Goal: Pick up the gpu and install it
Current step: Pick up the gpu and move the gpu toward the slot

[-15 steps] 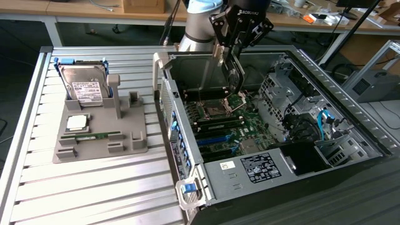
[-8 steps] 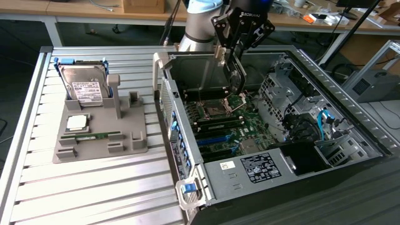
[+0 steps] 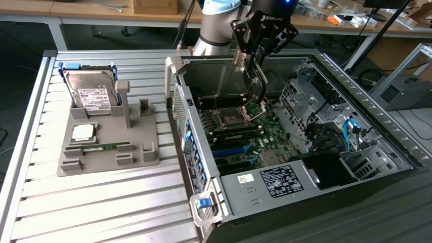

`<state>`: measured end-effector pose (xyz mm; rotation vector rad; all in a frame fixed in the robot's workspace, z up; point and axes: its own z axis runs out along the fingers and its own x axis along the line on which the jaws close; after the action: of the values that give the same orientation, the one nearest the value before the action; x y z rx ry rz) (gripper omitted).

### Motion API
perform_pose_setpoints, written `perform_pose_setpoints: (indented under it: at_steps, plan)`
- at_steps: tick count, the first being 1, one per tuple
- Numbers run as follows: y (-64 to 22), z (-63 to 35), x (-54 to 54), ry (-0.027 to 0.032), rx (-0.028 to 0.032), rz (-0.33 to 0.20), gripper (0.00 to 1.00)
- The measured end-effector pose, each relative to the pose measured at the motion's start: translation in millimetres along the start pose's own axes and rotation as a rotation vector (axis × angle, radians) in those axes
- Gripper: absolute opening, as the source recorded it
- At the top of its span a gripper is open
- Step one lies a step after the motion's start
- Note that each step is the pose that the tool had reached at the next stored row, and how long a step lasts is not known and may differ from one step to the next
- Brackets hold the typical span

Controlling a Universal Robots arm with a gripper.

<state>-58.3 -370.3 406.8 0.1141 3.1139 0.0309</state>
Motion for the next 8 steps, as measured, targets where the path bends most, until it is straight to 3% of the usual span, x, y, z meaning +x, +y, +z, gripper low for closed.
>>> perform_pose_setpoints:
  at_steps: [8]
  plan:
    - [0.2, 4.5, -5.7, 0.0000, 0.0001, 0.000, 0.27]
